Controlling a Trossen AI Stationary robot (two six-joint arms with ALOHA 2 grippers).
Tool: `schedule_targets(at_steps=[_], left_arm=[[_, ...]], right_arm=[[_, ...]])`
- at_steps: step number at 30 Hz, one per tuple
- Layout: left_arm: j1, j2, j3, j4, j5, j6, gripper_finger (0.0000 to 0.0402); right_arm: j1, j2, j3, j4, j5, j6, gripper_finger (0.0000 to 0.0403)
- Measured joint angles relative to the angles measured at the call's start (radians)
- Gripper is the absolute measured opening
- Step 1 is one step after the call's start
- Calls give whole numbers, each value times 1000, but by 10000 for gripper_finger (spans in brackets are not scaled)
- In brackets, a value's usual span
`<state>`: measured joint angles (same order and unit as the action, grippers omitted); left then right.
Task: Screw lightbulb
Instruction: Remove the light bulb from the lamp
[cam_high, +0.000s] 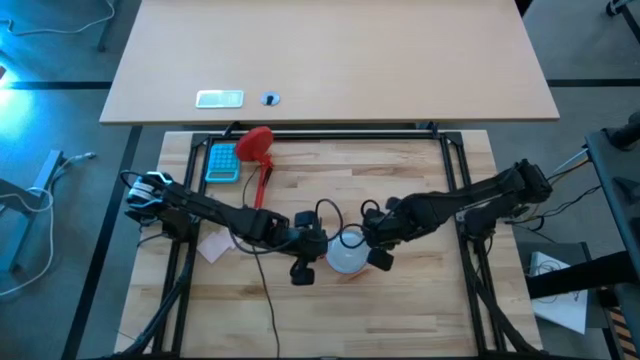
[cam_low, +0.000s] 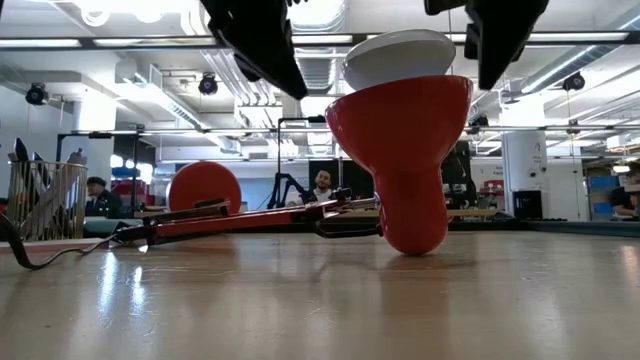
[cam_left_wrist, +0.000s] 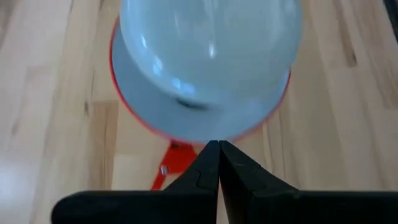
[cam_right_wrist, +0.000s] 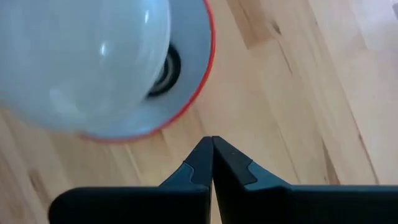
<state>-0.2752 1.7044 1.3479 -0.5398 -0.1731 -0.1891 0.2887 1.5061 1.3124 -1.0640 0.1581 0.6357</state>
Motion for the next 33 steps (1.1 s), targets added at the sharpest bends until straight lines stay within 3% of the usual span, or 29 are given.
schedule_targets(at_steps=[6, 18, 22, 27, 33], left_arm=[[-8, -5, -13, -56, -44, -33, 0], [6, 2, -22, 148, -80, -33, 0], [-12, 4, -22, 124, -53, -44, 0], [-26, -2, -13, 87, 48, -135, 0], [-9, -19, 8, -35, 37, -142, 0]], right_arm=[[22, -28, 7, -46, -77, -40, 0], [48, 14, -2, 164, -169, 12, 0], [34, 15, 2, 159, -157, -28, 0], [-13, 12, 6, 133, -42, -18, 0], [22, -4, 38, 133, -108, 27, 0]])
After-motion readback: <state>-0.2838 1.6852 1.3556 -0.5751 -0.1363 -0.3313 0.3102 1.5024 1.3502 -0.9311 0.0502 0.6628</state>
